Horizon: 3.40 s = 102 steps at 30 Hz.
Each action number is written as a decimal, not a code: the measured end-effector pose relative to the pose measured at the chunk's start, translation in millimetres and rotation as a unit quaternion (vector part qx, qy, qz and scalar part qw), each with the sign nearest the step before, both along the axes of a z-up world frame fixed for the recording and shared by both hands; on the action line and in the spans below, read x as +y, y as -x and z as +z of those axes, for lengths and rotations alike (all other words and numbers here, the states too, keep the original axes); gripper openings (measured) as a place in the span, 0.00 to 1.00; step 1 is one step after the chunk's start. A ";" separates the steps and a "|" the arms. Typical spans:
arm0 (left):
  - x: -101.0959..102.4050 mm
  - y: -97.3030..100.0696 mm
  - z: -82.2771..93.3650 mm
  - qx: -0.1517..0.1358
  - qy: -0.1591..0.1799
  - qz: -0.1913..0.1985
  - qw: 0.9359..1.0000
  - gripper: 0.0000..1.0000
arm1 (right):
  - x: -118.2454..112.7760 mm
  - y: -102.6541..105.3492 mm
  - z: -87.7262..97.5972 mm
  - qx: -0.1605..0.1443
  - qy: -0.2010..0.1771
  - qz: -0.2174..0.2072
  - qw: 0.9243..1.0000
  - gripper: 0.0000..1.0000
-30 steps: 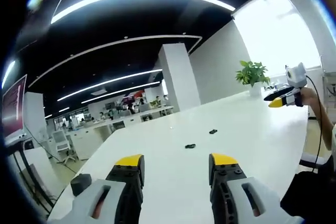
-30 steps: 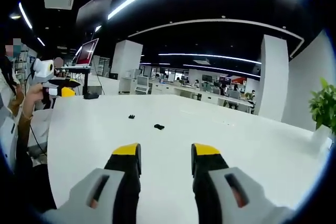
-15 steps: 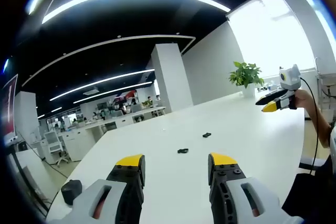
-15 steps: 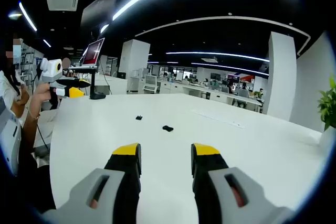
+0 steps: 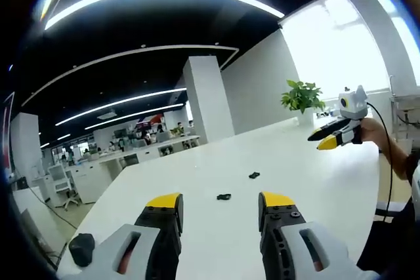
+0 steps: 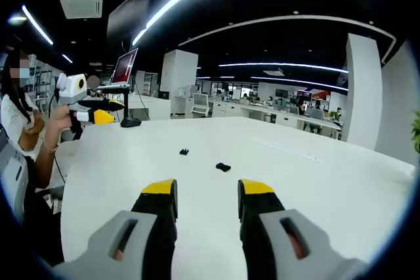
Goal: Snap the two parts of the plastic buckle together until the buckle closes and remains connected.
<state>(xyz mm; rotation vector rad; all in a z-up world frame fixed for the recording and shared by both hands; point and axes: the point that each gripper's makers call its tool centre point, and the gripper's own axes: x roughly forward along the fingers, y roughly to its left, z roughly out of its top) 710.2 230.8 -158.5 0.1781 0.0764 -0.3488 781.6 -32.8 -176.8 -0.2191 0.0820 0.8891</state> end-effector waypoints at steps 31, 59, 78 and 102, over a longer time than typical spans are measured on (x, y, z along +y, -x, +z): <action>3.5 -49.2 -9.0 0.016 -0.009 -0.013 1.000 0.43 | 39.1 -22.9 -1.7 0.009 0.004 0.035 0.999 0.33; -9.0 -89.8 28.1 -0.025 0.000 -0.028 0.999 0.38 | 88.6 -30.2 -24.4 0.036 0.024 0.084 0.996 0.29; -19.6 -132.7 42.8 -0.037 0.057 -0.025 0.997 0.36 | 118.1 -48.5 -32.1 0.044 0.031 0.094 0.994 0.28; -19.1 -165.4 23.6 -0.033 0.017 -0.065 0.997 0.36 | 157.4 -72.5 -39.2 0.053 0.033 0.112 0.992 0.26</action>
